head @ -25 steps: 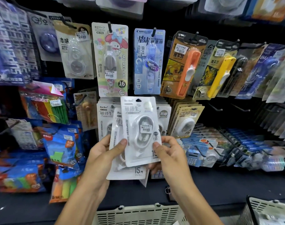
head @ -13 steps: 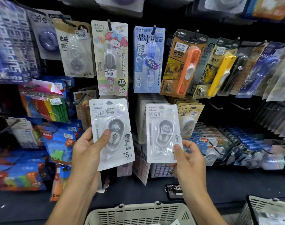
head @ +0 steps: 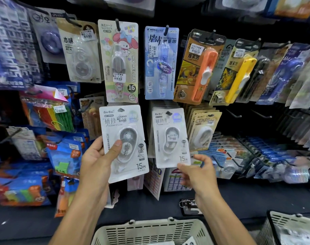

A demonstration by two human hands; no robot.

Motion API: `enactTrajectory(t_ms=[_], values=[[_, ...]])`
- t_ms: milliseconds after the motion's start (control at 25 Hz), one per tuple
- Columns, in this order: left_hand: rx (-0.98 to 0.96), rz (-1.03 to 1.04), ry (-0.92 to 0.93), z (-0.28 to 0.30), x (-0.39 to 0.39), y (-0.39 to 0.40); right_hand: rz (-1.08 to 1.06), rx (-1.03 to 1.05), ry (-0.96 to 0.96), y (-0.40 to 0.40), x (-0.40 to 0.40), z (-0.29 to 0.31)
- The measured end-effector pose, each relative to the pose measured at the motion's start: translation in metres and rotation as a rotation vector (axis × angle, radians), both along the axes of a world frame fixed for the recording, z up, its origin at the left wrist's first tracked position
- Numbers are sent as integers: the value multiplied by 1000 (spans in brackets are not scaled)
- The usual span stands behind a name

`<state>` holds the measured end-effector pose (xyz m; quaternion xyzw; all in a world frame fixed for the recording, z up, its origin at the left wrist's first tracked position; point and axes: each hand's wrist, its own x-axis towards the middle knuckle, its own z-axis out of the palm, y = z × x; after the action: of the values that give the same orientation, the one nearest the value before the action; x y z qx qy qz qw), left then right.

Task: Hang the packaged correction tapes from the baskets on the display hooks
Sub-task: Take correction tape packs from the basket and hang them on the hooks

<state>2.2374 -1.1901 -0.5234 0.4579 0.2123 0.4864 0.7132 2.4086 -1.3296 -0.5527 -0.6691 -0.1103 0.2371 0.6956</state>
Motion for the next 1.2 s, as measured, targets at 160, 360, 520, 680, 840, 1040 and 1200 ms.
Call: enactTrajectory(t_ms=[160,360,520,680,840,1040,1200], values=[[-13,-5,23,-5,3,7,130,-62,-76,-1,-15,-11],[179,-149,182,-9,24,-8,350,276,-285,20,-34,14],[664,162,665,-9,23,5,108,242,-386,19,-19,32],[869,190,1014,-17,17,20,44,75,-568,13,-3,33],[886,156,1054,-21,16,22,-23,87,-608,3,-14,22],[919,126,1064,-23,15,23,-82,137,-457,14,-11,22],[925,121,1068,-23,15,21,53,-42,-609,10,-9,19]])
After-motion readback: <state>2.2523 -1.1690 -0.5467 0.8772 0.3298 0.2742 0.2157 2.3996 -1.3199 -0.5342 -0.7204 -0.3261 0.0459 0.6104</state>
